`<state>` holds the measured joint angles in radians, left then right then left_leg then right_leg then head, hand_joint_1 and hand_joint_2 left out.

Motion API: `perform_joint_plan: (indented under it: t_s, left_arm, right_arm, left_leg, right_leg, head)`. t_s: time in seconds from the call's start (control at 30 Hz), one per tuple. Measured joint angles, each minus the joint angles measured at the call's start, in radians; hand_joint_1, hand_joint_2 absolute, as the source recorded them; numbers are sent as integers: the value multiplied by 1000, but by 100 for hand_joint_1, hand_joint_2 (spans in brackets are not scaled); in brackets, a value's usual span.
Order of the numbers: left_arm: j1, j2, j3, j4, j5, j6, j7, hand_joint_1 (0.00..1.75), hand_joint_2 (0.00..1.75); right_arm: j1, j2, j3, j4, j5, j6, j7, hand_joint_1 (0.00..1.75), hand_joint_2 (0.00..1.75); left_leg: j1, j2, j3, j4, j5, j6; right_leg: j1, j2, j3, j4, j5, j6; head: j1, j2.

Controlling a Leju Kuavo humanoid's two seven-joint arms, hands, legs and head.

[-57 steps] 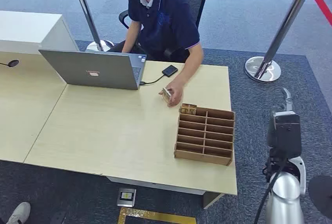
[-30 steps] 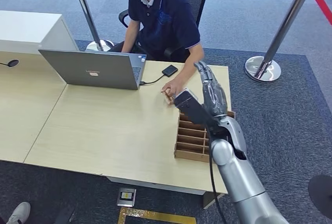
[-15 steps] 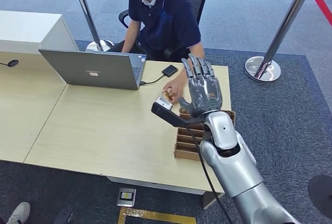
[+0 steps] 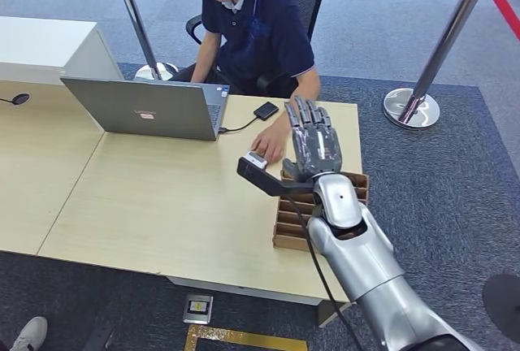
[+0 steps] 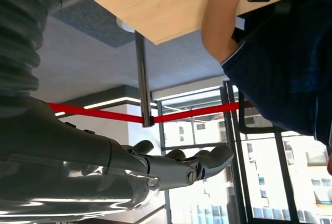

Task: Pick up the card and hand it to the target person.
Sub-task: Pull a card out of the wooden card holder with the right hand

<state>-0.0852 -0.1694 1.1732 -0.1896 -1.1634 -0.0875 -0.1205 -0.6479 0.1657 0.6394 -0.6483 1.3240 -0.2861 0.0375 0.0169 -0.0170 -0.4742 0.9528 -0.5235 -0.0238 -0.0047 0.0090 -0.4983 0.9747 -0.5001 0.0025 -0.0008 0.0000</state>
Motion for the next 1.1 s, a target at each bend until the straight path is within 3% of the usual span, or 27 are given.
perform_joint_plan:
  t_s: [0.1, 0.2, 0.27, 0.43, 0.63, 1.1]
  left_arm:
    - [0, 2, 0, 0, 3, 2, 2, 0, 0]
    - [1, 3, 1, 0, 6, 4, 3, 0, 0]
    - [1, 3, 1, 0, 6, 4, 3, 0, 0]
    - [2, 3, 2, 0, 9, 4, 3, 0, 0]
    - [2, 3, 5, 0, 14, 8, 3, 0, 0]
    - [5, 3, 17, 0, 14, 10, 3, 0, 0]
  right_arm:
    - [0, 5, -8, 21, -11, -7, -6, 10, 175]
    - [1, 9, -12, 36, -16, -11, -10, 41, 175]
    - [1, 11, -14, 44, -17, -10, -11, 52, 175]
    - [2, 19, -18, 63, -22, -9, -14, 59, 175]
    - [3, 25, -19, 79, -23, -8, -15, 50, 175]
    - [9, 23, -45, 111, -23, -9, -1, 59, 175]
  left_leg:
    - [0, 0, 0, 0, 0, 0]
    - [0, 0, 0, 0, 0, 0]
    - [0, 0, 0, 0, 0, 0]
    - [0, 0, 0, 0, 0, 0]
    - [0, 0, 0, 0, 0, 0]
    - [0, 0, 0, 0, 0, 0]
  right_leg:
    - [0, 0, 0, 0, 0, 0]
    - [0, 0, 0, 0, 0, 0]
    - [0, 0, 0, 0, 0, 0]
    - [0, 0, 0, 0, 0, 0]
    - [0, 0, 0, 0, 0, 0]
    - [0, 0, 0, 0, 0, 0]
  head:
    - [0, 0]
    - [0, 0]
    - [0, 0]
    - [0, 0]
    - [0, 0]
    - [0, 0]
